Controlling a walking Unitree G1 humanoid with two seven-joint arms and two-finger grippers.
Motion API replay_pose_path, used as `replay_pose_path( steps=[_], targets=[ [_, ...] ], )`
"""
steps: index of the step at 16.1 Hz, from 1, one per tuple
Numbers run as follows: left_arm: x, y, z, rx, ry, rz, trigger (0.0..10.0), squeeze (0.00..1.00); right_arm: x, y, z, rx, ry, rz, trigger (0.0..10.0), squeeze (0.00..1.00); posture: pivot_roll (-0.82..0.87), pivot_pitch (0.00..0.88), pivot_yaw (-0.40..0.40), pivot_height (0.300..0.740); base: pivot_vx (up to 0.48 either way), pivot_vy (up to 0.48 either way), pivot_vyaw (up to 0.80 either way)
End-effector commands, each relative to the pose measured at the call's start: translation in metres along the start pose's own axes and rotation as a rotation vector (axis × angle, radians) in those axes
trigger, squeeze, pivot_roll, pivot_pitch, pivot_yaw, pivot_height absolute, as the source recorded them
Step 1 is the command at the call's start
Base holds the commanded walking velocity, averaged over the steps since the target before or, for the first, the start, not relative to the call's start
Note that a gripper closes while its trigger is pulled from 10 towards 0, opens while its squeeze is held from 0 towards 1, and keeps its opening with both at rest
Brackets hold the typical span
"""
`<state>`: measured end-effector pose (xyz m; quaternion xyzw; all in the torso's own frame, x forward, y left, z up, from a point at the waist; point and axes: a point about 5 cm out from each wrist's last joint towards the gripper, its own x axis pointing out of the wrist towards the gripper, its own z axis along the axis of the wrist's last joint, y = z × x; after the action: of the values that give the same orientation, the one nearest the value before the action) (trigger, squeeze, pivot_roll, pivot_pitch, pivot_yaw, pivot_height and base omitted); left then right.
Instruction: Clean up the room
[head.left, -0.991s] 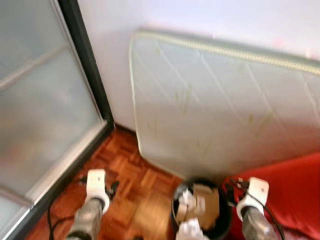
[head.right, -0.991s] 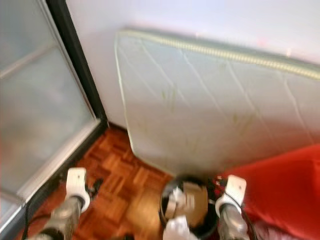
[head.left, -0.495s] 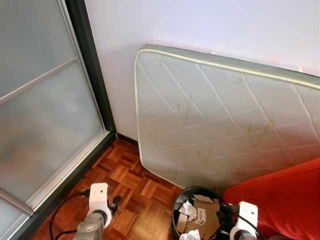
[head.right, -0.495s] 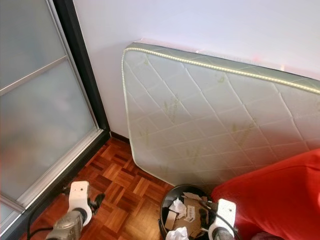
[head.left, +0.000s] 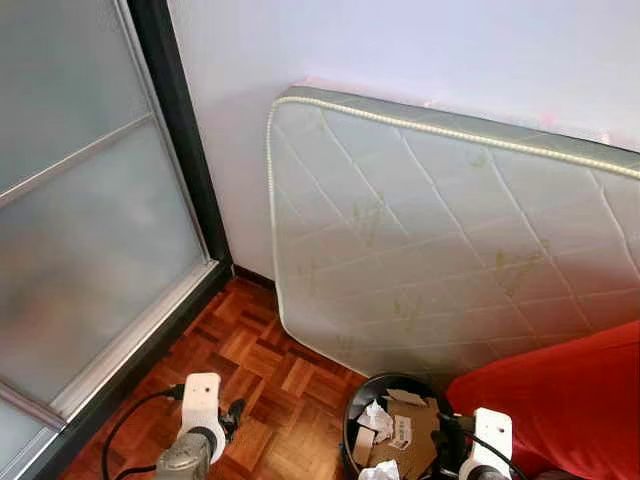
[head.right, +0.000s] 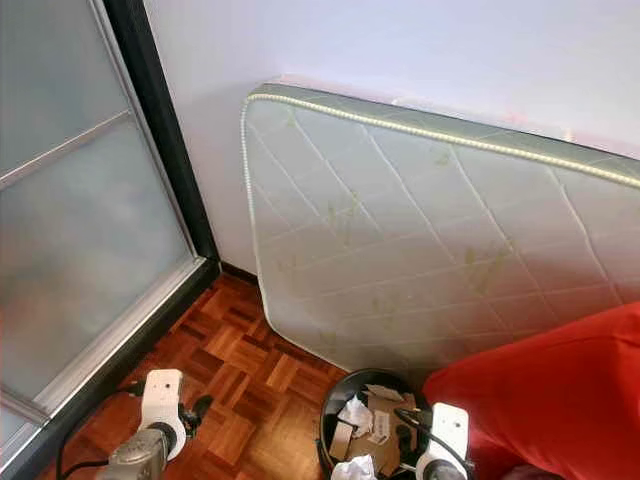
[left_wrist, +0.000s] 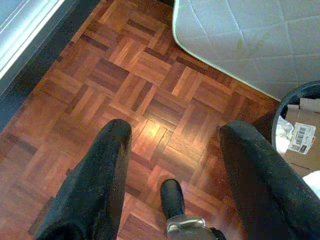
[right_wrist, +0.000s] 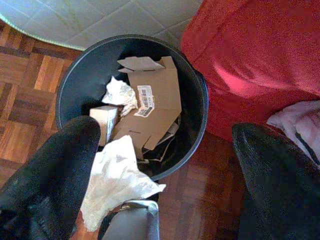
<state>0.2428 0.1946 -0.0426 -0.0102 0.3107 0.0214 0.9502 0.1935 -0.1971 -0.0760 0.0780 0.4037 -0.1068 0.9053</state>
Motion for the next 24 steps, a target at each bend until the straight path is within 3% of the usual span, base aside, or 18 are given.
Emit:
replay_pose_path(
  steps=[1, 24],
  targets=[
    [-0.0021, -0.0012, -0.0075, -0.001, 0.026, -0.003, 10.0, 0.0, -0.0011, 0.0001, -0.0052, -0.005, 0.02, 0.001, 10.0, 0.0, 0.05, 0.071, -0.02, 0.74, 0.0, 0.0, 0.0],
    [-0.0033, -0.0069, -0.01, 0.004, 0.012, -0.023, 10.0, 0.0, -0.0023, -0.0036, -0.0093, -0.03, 0.036, -0.006, 10.0, 0.0, 0.05, 0.096, -0.027, 0.74, 0.0, 0.0, 0.0]
  ],
)
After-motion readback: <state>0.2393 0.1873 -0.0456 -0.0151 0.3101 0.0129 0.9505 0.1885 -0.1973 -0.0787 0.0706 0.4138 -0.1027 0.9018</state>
